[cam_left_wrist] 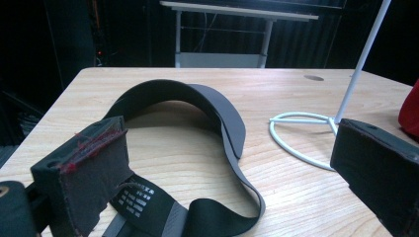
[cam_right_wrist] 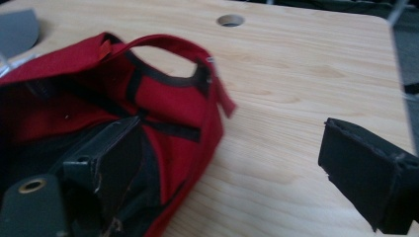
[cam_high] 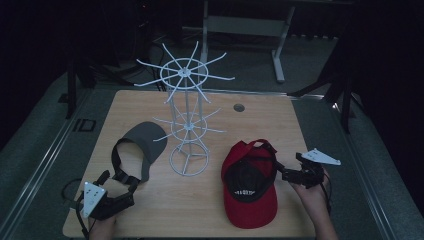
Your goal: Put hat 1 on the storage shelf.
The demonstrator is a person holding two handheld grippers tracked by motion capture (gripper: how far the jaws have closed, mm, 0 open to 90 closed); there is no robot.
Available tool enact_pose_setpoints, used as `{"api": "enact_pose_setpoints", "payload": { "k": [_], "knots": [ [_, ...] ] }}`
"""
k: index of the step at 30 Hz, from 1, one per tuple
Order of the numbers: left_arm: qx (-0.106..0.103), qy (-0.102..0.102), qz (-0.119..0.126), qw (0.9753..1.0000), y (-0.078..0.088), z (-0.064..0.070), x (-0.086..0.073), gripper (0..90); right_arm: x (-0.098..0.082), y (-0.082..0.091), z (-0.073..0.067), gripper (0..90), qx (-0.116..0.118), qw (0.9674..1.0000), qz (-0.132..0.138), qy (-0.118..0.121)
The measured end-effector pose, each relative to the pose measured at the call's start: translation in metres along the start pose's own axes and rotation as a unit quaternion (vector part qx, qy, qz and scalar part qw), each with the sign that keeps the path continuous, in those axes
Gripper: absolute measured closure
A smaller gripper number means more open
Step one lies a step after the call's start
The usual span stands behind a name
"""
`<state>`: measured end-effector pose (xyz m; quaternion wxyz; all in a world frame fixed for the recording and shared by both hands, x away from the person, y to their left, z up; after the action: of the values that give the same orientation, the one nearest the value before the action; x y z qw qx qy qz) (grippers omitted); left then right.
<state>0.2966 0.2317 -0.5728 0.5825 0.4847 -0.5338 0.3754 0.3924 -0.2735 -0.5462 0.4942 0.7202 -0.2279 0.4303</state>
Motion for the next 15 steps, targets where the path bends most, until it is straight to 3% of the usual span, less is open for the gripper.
{"api": "enact_pose_setpoints", "payload": {
  "k": [7,15],
  "knots": [
    [-0.005,0.005,-0.007,0.9999,-0.001,0.001,-0.002,2.0,0.008,-0.027,-0.011,9.8,0.011,0.9993,-0.017,0.032],
    [-0.013,-0.006,-0.014,0.9998,-0.002,0.005,-0.003,2.0,0.006,-0.055,-0.017,13.8,0.015,0.9976,-0.042,0.053]
  ]
}}
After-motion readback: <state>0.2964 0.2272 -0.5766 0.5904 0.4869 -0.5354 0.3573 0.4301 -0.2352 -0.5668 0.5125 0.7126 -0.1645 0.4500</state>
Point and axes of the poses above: each handheld gripper's, and its own axes: y roughly backward along the jaws, x roughly out of its top, z roughly to its right, the point moved 10 cm from there along -y, roughly forward along the jaws, and after that the axes turned 7 degrees about -y, right-handed, at the moved point
